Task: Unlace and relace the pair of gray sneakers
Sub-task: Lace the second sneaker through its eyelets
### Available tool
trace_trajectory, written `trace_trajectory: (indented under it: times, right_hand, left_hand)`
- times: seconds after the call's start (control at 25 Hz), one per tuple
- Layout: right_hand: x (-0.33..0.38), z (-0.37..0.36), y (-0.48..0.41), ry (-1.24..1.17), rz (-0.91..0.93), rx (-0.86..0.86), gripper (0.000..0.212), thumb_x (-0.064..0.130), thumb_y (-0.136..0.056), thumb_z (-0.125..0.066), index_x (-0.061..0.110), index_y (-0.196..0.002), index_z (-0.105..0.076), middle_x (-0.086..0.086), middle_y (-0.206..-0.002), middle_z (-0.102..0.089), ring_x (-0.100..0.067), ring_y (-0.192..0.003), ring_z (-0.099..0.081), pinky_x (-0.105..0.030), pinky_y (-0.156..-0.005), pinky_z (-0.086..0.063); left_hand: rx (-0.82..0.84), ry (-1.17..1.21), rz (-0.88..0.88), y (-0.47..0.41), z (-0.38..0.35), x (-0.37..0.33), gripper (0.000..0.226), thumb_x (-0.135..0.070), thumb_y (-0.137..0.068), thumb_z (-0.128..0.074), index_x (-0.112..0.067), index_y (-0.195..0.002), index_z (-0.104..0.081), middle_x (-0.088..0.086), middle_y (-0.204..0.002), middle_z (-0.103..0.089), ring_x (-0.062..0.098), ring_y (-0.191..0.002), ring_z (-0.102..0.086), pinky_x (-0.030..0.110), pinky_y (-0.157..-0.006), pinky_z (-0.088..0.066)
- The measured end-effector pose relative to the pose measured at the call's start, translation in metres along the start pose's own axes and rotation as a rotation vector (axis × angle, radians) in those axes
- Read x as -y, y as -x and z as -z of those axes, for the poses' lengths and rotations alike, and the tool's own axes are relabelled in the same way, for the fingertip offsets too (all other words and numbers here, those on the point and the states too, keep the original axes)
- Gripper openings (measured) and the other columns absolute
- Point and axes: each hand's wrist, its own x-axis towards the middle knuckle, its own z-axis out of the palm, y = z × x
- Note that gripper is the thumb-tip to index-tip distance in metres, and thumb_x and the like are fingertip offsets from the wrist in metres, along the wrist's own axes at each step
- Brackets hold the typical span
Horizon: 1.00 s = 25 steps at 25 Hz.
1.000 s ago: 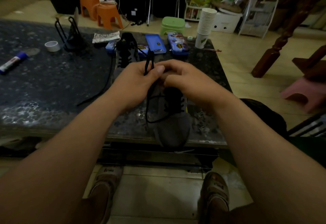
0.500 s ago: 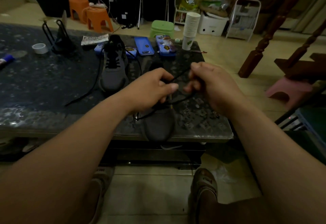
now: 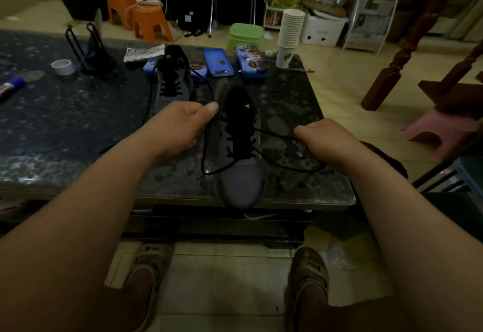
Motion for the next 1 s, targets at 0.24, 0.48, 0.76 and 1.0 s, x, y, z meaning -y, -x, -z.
trace_trajectory:
  times: [0.24,0.48,0.76,1.0]
  right_hand:
    - [0.011,-0.024,-0.006,0.386,0.234,-0.187,0.029,0.035,-0.093,-0.055,0.017,-0.113,-0.065,-0.004,-0.114,-0.064,-0.025,-0.106,-0.06,-0.039,-0.088,-0.051]
    - [0.042,-0.061,0.015,-0.074,0.564,0.063,0.021,0.028,-0.107,-0.051,0.027,-0.124,-0.061,0.01,-0.105,-0.069,0.002,-0.094,-0.064,-0.018,-0.076,-0.05]
    - [0.028,-0.05,0.023,-0.056,0.53,0.072,0.011,0.032,-0.103,-0.061,0.029,-0.101,-0.071,0.011,-0.079,-0.066,0.002,-0.069,-0.06,-0.014,-0.058,-0.043]
    - [0.023,-0.053,-0.004,-0.362,0.343,-0.054,0.016,0.028,-0.103,-0.062,0.026,-0.093,-0.076,0.008,-0.081,-0.071,-0.003,-0.071,-0.06,-0.025,-0.068,-0.048]
  left_hand:
    - [0.134,-0.15,-0.12,-0.012,-0.019,-0.01,0.031,-0.013,-0.103,-0.046,-0.017,-0.073,-0.048,-0.009,-0.054,-0.042,0.012,-0.05,-0.038,0.033,-0.055,-0.037]
    - [0.256,-0.255,-0.258,-0.004,-0.042,-0.019,0.026,-0.007,-0.104,-0.047,-0.016,-0.084,-0.062,-0.002,-0.07,-0.067,0.006,-0.056,-0.058,0.029,-0.058,-0.046]
    - [0.121,-0.28,-0.224,0.009,-0.034,-0.017,0.018,-0.031,-0.105,-0.057,-0.018,-0.094,-0.061,0.0,-0.069,-0.074,0.019,-0.058,-0.067,0.032,-0.056,-0.051]
    - [-0.143,-0.219,-0.331,-0.024,-0.042,-0.011,0.021,-0.037,-0.105,-0.056,-0.021,-0.094,-0.065,-0.004,-0.081,-0.068,0.009,-0.074,-0.062,0.025,-0.067,-0.046]
